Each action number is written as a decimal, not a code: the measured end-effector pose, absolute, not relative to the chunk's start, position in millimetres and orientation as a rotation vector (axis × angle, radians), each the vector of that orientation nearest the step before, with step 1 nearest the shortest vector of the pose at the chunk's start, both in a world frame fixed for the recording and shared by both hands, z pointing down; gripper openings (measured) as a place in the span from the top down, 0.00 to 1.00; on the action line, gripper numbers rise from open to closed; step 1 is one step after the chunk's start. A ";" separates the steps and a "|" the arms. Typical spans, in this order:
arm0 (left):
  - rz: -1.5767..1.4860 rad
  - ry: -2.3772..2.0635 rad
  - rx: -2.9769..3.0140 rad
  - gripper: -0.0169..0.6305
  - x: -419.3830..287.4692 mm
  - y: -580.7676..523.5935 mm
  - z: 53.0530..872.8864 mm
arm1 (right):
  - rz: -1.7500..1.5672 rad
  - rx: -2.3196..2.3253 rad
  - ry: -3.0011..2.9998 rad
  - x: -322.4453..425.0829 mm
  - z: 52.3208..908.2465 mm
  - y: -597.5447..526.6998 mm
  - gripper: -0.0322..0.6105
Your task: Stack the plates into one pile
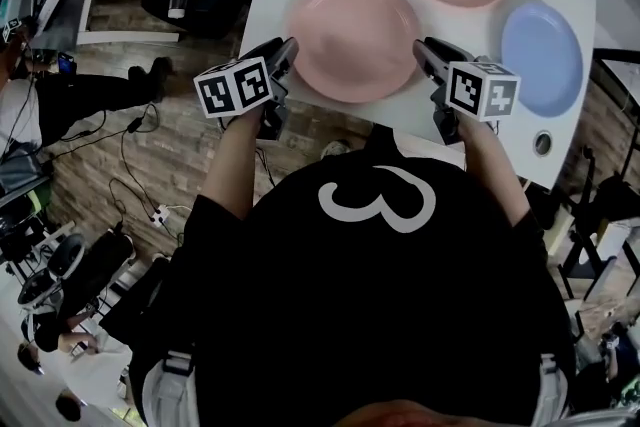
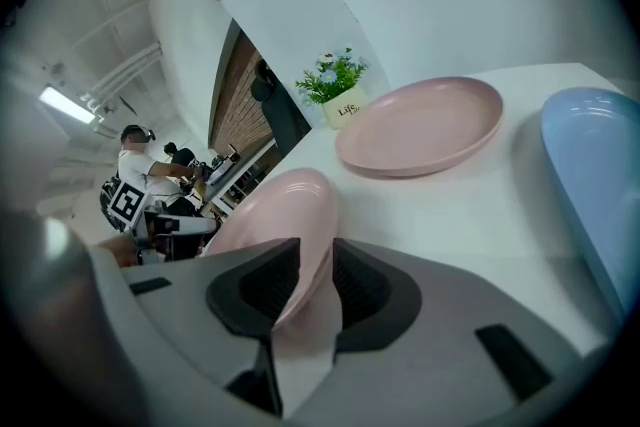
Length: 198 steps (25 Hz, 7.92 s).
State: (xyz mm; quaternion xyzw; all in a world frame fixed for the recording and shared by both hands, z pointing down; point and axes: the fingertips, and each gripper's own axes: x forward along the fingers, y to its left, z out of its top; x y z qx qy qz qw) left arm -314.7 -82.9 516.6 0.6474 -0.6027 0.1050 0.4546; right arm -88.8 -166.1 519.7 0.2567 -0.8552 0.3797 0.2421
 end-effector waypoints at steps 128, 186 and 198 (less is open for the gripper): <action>0.409 -1.199 1.884 0.90 56.2 -230.6 493.6 | 0.867 1.448 -2.143 290.2 487.4 -247.3 0.86; 0.562 -1.143 1.877 0.77 68.8 -236.2 531.3 | 1.042 1.332 -2.111 294.7 534.4 -247.5 0.76; 0.545 -1.141 1.859 0.80 70.6 -236.9 531.9 | 1.084 1.371 -2.098 296.3 534.5 -248.4 0.78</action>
